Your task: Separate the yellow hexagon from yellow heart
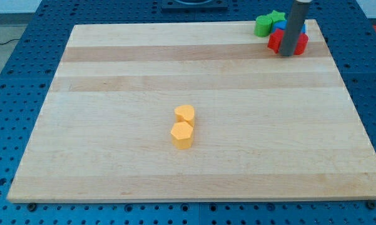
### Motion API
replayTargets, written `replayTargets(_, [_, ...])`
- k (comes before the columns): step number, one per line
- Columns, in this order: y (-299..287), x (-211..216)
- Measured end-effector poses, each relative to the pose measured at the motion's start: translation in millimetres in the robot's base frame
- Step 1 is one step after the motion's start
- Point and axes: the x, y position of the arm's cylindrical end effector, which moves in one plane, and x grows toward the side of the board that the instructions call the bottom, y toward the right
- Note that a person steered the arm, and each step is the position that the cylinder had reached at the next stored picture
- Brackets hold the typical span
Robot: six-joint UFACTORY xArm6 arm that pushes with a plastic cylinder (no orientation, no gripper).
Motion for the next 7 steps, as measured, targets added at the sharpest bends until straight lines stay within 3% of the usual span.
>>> replayTargets(2, [-31.6,106.5])
replayTargets(3, [-80.1,173.2])
replayTargets(4, [-149.9,208.4])
replayTargets(5, [-245.1,209.5])
replayTargets(6, [-304.6,185.0])
replayTargets(7, [-324.4,203.8])
